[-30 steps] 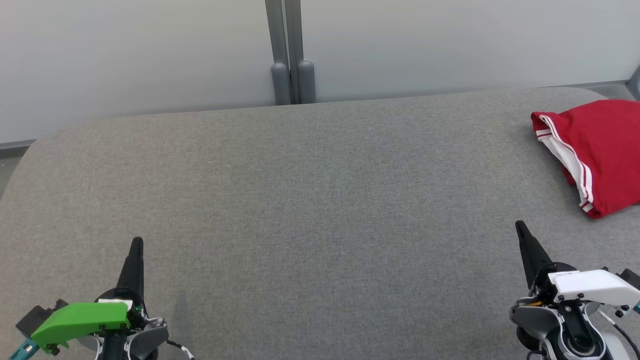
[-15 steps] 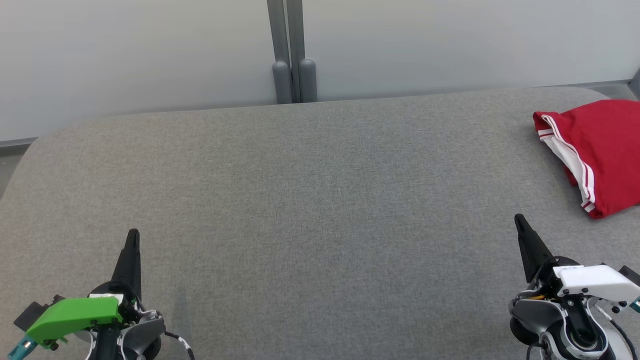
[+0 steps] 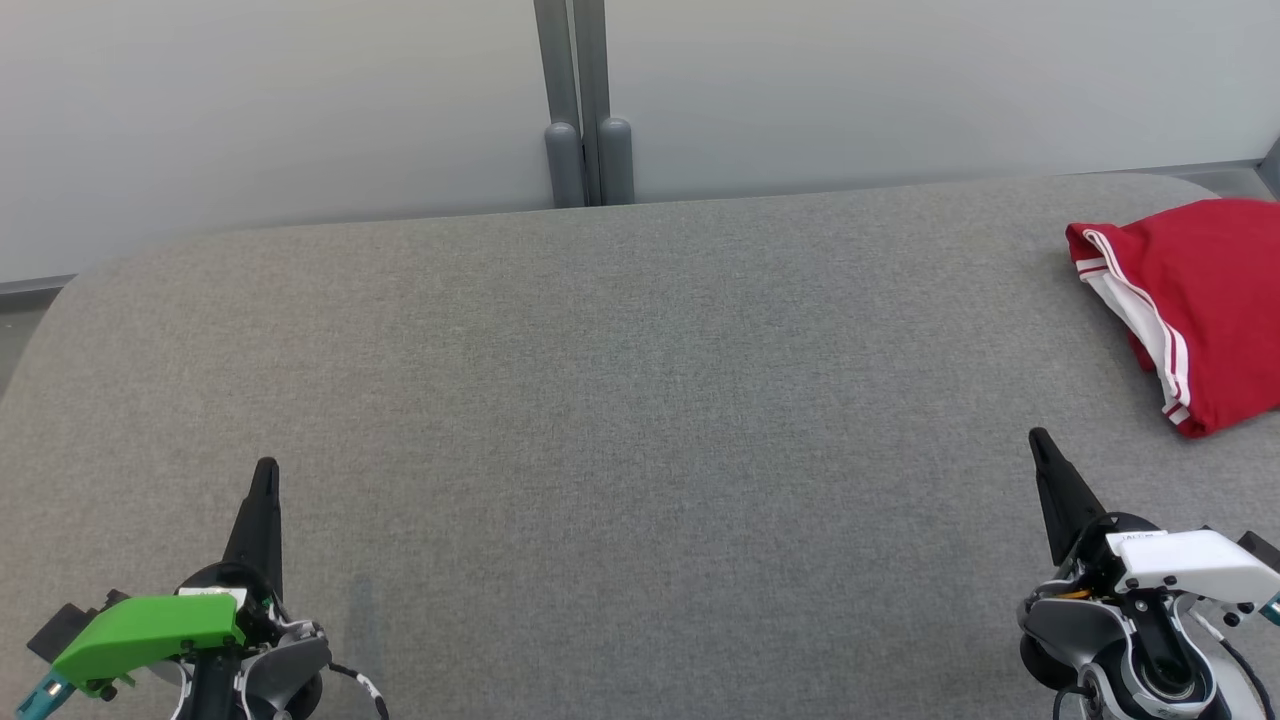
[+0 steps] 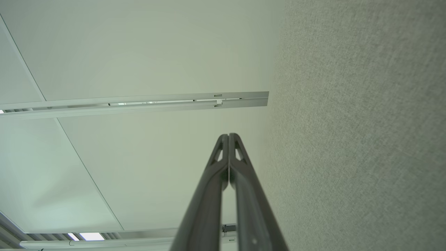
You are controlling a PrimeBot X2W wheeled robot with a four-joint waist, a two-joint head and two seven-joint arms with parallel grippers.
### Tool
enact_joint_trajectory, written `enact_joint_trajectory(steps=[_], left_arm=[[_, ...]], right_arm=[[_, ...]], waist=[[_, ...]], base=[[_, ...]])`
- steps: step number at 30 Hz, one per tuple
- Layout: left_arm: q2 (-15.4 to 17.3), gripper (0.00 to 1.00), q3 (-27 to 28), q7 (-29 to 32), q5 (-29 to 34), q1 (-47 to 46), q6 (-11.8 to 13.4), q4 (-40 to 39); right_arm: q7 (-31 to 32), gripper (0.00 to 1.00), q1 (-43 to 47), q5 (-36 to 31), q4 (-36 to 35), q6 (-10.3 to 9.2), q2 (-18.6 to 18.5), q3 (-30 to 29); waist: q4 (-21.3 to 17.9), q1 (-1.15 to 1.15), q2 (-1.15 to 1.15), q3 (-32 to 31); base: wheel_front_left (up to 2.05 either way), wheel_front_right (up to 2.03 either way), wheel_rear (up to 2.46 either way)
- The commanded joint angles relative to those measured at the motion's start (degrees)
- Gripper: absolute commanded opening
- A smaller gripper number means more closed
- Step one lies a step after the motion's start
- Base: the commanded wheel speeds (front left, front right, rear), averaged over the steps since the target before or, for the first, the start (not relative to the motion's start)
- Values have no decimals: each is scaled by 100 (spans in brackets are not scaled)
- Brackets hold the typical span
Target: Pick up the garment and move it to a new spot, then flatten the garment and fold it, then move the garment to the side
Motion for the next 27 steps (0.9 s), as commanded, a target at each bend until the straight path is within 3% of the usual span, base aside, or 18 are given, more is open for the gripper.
enact_joint_trajectory(steps=[1, 27], left_arm=[[35, 0, 15, 19, -4, -73, -29, -9], [35, 0, 14, 19, -3, -73, -29, -10]], right_arm=[[18, 0, -32, 38, -18, 0, -26, -8], [17, 0, -32, 39, -18, 0, -26, -8]], waist=[[0, 0, 0, 0], [0, 0, 0, 0]], base=[[0, 0, 0], [0, 0, 0]])
